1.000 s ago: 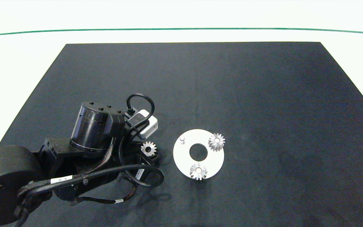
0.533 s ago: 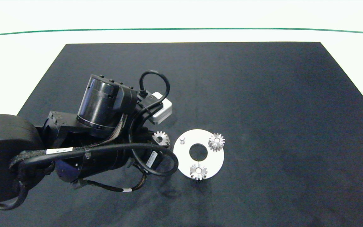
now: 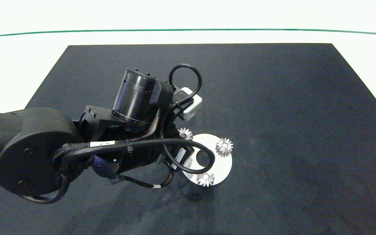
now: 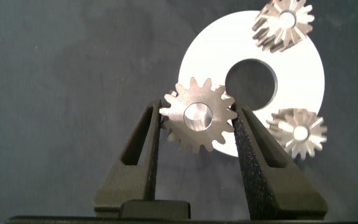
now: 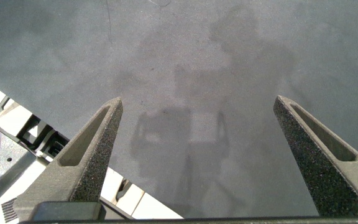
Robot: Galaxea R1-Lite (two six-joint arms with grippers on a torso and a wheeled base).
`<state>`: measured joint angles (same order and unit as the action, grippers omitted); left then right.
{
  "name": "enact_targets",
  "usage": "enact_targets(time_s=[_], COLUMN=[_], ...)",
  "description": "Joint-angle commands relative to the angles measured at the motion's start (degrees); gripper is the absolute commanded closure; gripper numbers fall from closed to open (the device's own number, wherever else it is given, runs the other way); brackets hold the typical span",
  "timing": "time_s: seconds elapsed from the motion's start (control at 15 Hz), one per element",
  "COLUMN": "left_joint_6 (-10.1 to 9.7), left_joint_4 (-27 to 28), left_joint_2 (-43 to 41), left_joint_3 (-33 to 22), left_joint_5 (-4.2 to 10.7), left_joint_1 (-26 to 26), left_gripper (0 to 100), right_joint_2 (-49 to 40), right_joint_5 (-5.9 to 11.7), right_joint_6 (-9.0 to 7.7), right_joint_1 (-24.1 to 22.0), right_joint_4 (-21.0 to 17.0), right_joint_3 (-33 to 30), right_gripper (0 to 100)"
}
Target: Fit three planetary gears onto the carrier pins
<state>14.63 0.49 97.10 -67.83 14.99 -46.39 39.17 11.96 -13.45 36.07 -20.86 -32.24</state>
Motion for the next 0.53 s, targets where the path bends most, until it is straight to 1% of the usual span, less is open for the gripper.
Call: enact_targets(time_s=[0.07,0.13,0.27,0.4,0.53], left_joint_6=[0.40,0.58,1.81,2.07,2.95], left_joint_4=[0.0,0.0,0.0,0.0,0.0], left_joint_2=[2.9,3.4,4.6,5.5,6.0], left_joint_3=[-1.5,-1.9,-2.7,-4.0,-4.2], left_joint_5=[1.53,1.97,2.50,2.58,2.58], left_joint_1=[-1.6,-1.6,-1.8,-1.9,-1.5], left_gripper=[100,100,100,100,100], right_joint_2=[-0.1,-0.1,0.0,0.0,0.0], right_joint_5=[0.08,0.08,0.08,0.08,0.08], right_joint_6=[-0.09,-0.09,-0.09,-0.09,-0.09], right_joint_1=[0.1,0.1,0.1,0.1,0.1], right_joint_4=[-0.1,-0.1,-0.1,-0.1,-0.1], right_joint_3=[0.0,0.0,0.1,0.1,0.1], right_gripper=[0,0,0,0,0])
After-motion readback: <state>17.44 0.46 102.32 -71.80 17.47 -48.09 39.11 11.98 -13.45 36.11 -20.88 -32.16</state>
